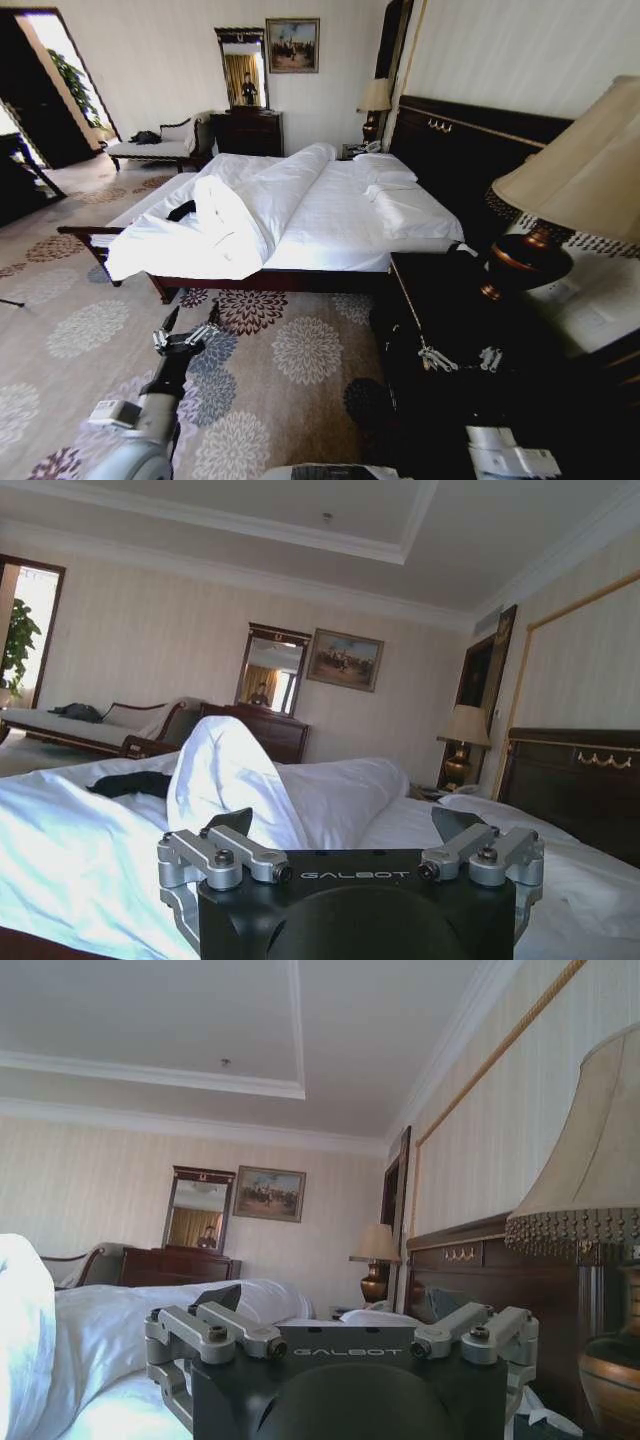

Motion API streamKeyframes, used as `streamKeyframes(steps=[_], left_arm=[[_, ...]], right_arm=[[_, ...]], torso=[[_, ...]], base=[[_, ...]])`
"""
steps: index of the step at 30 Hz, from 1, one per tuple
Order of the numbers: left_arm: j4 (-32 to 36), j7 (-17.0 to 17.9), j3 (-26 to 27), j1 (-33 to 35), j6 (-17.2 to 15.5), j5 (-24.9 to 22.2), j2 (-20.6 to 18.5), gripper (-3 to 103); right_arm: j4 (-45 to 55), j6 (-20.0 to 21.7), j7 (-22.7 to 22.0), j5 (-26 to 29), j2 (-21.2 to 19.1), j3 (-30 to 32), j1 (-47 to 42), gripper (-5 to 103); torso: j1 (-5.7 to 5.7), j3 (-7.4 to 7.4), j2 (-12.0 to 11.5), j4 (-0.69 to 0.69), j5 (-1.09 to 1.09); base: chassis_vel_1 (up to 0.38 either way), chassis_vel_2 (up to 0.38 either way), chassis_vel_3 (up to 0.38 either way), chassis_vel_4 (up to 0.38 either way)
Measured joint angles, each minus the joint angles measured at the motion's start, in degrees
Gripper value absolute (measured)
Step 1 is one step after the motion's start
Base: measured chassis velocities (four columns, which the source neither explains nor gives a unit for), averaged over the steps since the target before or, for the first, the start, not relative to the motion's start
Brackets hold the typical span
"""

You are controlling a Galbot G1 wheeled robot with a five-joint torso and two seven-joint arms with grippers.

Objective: Fold the clothes on the bed.

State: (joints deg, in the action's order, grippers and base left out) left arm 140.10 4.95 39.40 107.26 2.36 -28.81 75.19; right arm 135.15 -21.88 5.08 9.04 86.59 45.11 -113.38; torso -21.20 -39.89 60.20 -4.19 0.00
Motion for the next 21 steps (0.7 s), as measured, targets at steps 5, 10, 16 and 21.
streamKeyframes(steps=[5,10,16,21], left_arm=[[-0.28,0.68,0.39,0.09,-0.2,-0.23,-0.07,100],[-0.29,0.73,0.55,0.06,-0.46,-0.61,-0.01,100],[-0.35,0.74,0.7,-0.1,-0.76,-0.93,-0.04,100],[0.51,0.72,1.16,-0.19,-1.03,-1.03,-0.23,100]], right_arm=[[0.69,-0.17,0.0,0.16,-0.41,0.58,-0.38,100],[0.58,-0.27,-0.02,0.19,-0.48,0.69,-0.43,100],[0.5,-0.39,-0.14,0.12,-0.33,0.52,-0.69,100],[0.46,-0.89,-0.19,0.01,-0.27,0.78,-0.73,100]], torso=[[0.0,0.0,0.0,0.0,0.0],[0.0,0.0,0.0,0.0,0.0],[0.0,0.0,-0.01,0.0,0.0],[0.0,0.0,0.0,0.0,0.0]], base=[[0.0,0.0,0.0,0.0],[0.0,0.0,0.0,0.0],[0.0,0.0,0.0,0.0],[0.0,0.0,0.0,0.0]])
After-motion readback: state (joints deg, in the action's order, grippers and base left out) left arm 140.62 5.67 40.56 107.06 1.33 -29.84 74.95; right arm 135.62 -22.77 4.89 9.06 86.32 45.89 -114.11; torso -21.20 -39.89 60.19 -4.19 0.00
